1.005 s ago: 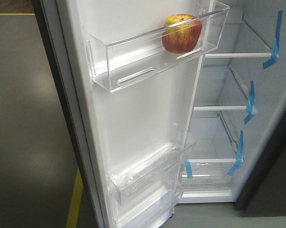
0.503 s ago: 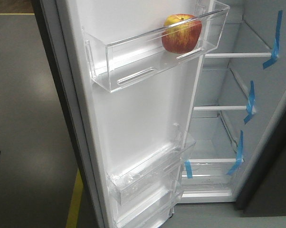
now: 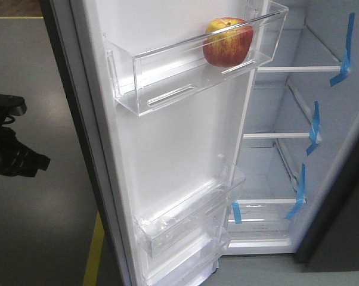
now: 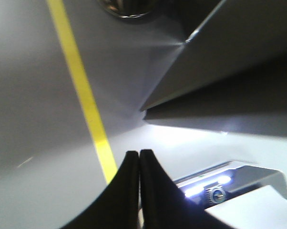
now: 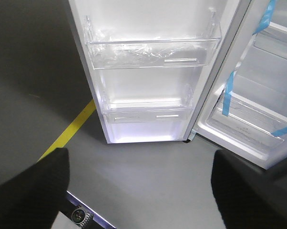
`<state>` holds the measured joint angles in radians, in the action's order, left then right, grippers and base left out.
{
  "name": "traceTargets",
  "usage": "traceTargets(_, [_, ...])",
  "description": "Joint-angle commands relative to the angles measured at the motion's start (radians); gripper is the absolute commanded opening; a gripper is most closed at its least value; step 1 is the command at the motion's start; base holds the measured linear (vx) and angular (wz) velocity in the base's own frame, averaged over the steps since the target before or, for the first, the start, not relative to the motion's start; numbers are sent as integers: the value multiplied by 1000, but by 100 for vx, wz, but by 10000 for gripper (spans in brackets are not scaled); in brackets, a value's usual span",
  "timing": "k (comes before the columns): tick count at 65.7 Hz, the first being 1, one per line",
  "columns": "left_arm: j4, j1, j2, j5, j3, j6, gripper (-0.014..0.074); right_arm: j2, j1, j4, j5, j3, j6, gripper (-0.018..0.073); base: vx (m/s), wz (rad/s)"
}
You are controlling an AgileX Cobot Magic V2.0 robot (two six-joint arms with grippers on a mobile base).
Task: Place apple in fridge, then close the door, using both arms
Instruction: 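Move the left gripper to the outer edge of the open fridge door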
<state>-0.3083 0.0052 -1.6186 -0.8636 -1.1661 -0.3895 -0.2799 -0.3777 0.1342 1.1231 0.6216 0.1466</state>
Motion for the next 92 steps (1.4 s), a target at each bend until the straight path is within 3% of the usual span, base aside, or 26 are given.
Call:
traceTargets(1, [-88, -5, -33, -7, -107, -48, -6, -10, 0, 2, -57, 23, 3, 592, 0, 0])
traceTargets(25, [-216, -5, -230, -114, -407, -103, -6, -10, 0, 2, -57, 23, 3, 592, 0, 0])
traceTargets(41, [-420, -5, -310, -139, -532, -158, -6, -10, 0, 2, -57, 23, 3, 592, 0, 0])
traceTargets(54, [-615, -5, -327, -155, -545, -249, -6, -10, 0, 2, -57, 23, 3, 592, 0, 0])
traceTargets(62, [-688, -6, -328, -199, -545, -297, -6, -10, 0, 2, -56, 23, 3, 592, 0, 0])
traceTargets(73, [-747, -6, -328, -252, -545, -314, -6, -10, 0, 2, -56, 23, 3, 592, 0, 0])
traceTargets(92, [-756, -59, -328, -334, -545, -339, -6, -10, 0, 2, -56, 23, 3, 592, 0, 0])
